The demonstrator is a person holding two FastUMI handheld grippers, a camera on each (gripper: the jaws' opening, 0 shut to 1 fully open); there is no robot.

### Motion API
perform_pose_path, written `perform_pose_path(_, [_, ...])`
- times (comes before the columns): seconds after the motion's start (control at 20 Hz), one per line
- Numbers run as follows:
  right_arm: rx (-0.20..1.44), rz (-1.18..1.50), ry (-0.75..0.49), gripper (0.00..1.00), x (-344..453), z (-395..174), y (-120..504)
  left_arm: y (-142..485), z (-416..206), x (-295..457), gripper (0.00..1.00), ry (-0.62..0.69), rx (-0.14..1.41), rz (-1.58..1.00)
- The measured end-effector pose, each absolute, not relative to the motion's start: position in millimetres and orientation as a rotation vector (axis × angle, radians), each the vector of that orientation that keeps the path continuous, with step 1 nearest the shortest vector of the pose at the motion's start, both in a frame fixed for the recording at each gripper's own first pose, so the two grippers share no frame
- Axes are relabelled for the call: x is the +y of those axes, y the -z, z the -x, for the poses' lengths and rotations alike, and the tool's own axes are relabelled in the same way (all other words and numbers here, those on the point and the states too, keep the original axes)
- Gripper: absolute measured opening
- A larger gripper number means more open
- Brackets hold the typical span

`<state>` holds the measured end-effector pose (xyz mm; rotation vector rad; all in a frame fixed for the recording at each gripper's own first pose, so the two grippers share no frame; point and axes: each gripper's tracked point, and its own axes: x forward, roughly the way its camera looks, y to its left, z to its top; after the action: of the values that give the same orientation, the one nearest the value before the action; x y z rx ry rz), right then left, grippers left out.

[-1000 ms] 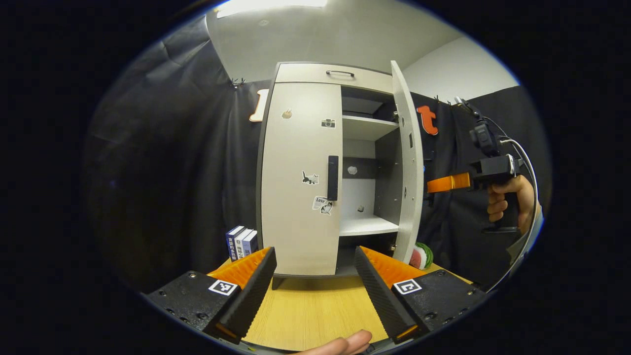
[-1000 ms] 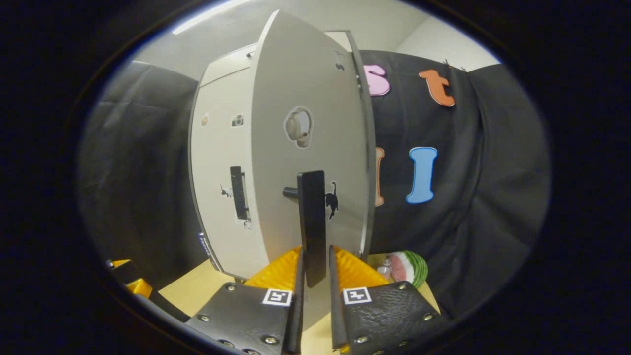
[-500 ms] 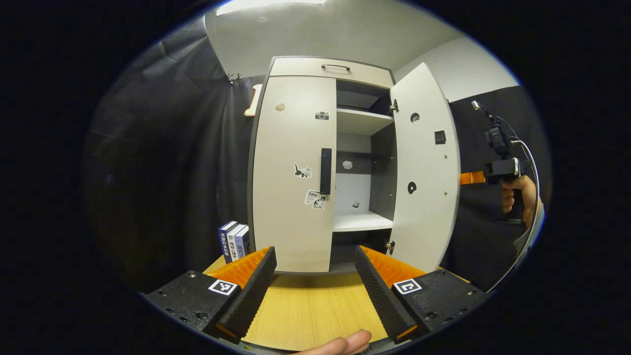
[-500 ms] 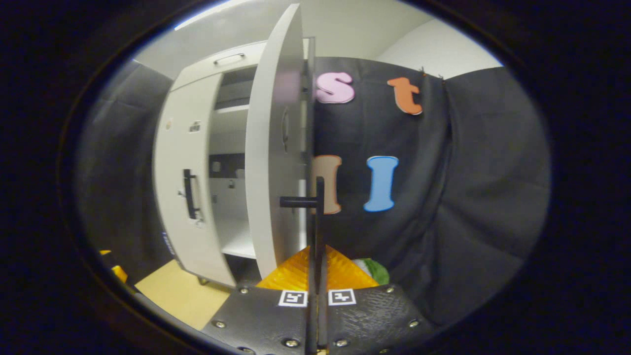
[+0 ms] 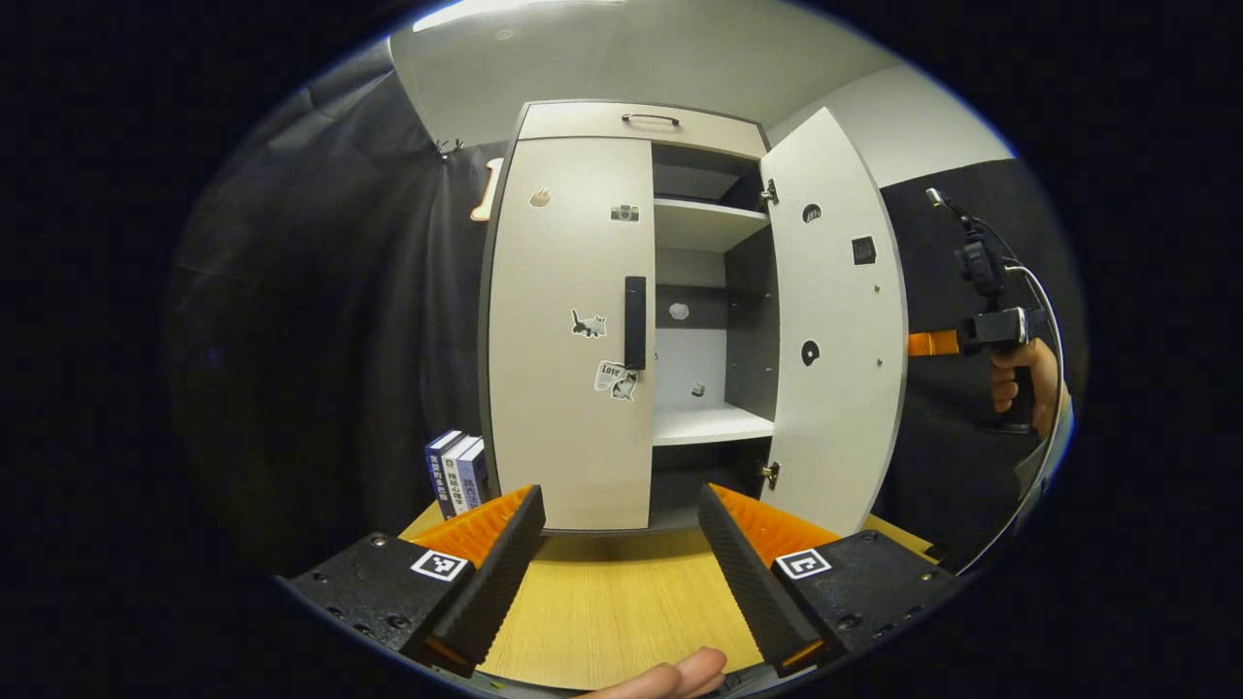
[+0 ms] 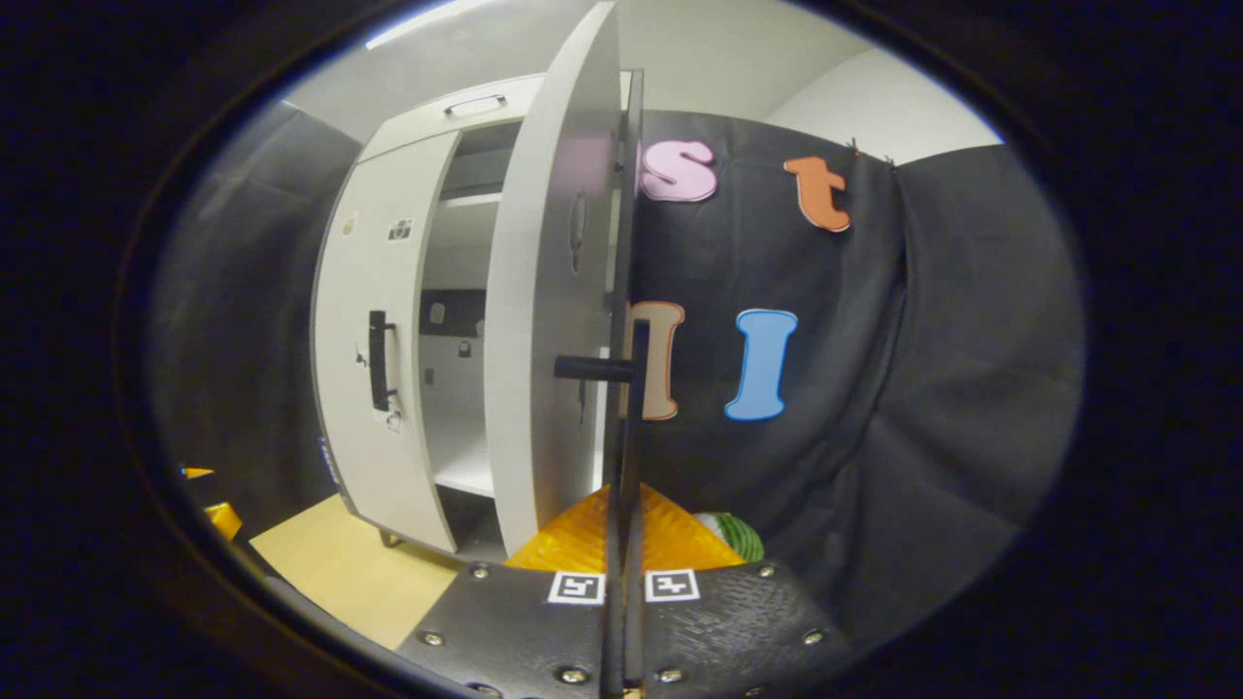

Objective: Open the right door of the double-door shoe cabinet with the right hand, and open the left door with the left hand.

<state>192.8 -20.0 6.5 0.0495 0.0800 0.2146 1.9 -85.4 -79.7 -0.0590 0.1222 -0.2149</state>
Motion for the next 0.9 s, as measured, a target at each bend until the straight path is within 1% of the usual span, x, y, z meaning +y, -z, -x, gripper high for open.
perform_pose_path(0.05, [0.078,-0.063,-0.227,0.02,-16.8,-191.1,-6.5,82.6,-5.2,-84.4,0.99,0.212,0.131,0.056])
perform_pose_path(0.1, [0.074,-0.069,-0.230,0.01,-19.1,-190.7,-5.9,86.0,-7.8,-83.2,0.99,0.204,0.138,0.051])
perform_pose_path(0.25, [0.066,-0.074,-0.226,0.01,-20.0,-184.8,-6.4,91.7,-21.4,-79.7,0.99,0.197,0.151,0.045])
perform_pose_path(0.4, [0.015,-0.050,-0.194,0.01,-30.9,-157.9,-12.2,96.3,-41.0,-88.8,0.99,0.245,0.165,0.052])
perform_pose_path(0.6, [-0.038,-0.099,-0.142,0.00,-34.6,-109.0,-17.3,92.3,-70.9,-77.0,1.00,0.214,0.163,0.100])
perform_pose_path(0.7, [-0.072,-0.075,-0.136,0.50,-28.9,-83.9,-17.3,83.7,-83.9,-72.4,0.99,0.205,0.143,0.117])
perform_pose_path(0.75, [-0.079,-0.071,-0.143,0.75,-23.3,-81.1,-12.8,80.6,-90.6,-70.7,0.99,0.203,0.140,0.116])
perform_pose_path(0.8, [-0.081,-0.075,-0.160,1.00,-12.7,-64.5,-11.2,78.1,-96.3,-69.8,0.99,0.206,0.141,0.112])
perform_pose_path(0.85, [-0.076,-0.082,-0.183,0.98,-2.2,-53.1,-7.7,75.2,-101.7,-68.3,0.99,0.206,0.145,0.105])
perform_pose_path(0.9, [-0.072,-0.089,-0.199,0.99,6.4,-45.5,-3.0,69.9,-109.2,-65.7,0.99,0.200,0.137,0.103])
